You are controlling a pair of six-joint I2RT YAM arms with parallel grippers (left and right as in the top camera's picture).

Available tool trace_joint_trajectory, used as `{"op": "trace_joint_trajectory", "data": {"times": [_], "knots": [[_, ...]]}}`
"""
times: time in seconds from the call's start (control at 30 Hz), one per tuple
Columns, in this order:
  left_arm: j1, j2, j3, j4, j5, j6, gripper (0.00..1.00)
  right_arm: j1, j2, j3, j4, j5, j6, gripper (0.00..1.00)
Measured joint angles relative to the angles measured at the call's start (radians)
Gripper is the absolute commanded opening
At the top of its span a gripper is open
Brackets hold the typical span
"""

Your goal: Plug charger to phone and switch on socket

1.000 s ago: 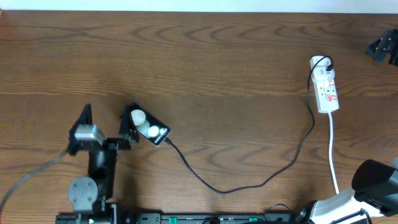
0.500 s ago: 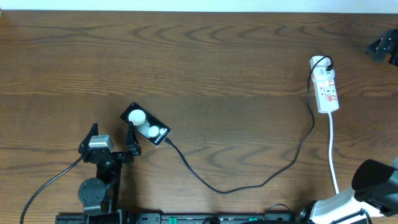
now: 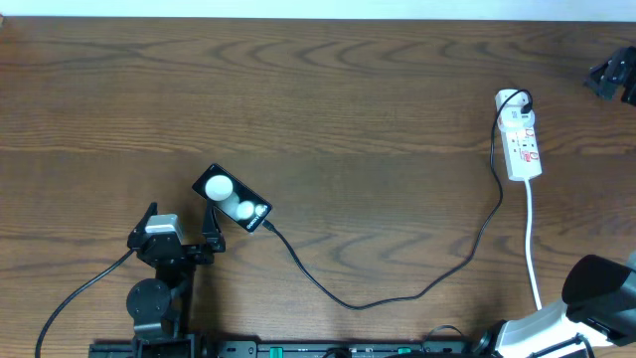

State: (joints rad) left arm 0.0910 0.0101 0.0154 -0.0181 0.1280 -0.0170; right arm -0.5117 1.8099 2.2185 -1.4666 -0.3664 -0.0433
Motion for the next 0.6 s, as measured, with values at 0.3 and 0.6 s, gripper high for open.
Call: {"op": "trace_joint_trajectory", "data": {"times": [0.3, 0.6], "knots": [[0.000, 0.000, 0.000, 0.000, 0.000, 0.008, 0.95, 0.000, 0.000, 0.000, 0.000, 0.000, 0.000, 0.99], [0.000, 0.000, 0.000, 0.000, 0.000, 0.014, 0.95, 0.000, 0.000, 0.000, 0.000, 0.000, 0.000, 0.99]]}}
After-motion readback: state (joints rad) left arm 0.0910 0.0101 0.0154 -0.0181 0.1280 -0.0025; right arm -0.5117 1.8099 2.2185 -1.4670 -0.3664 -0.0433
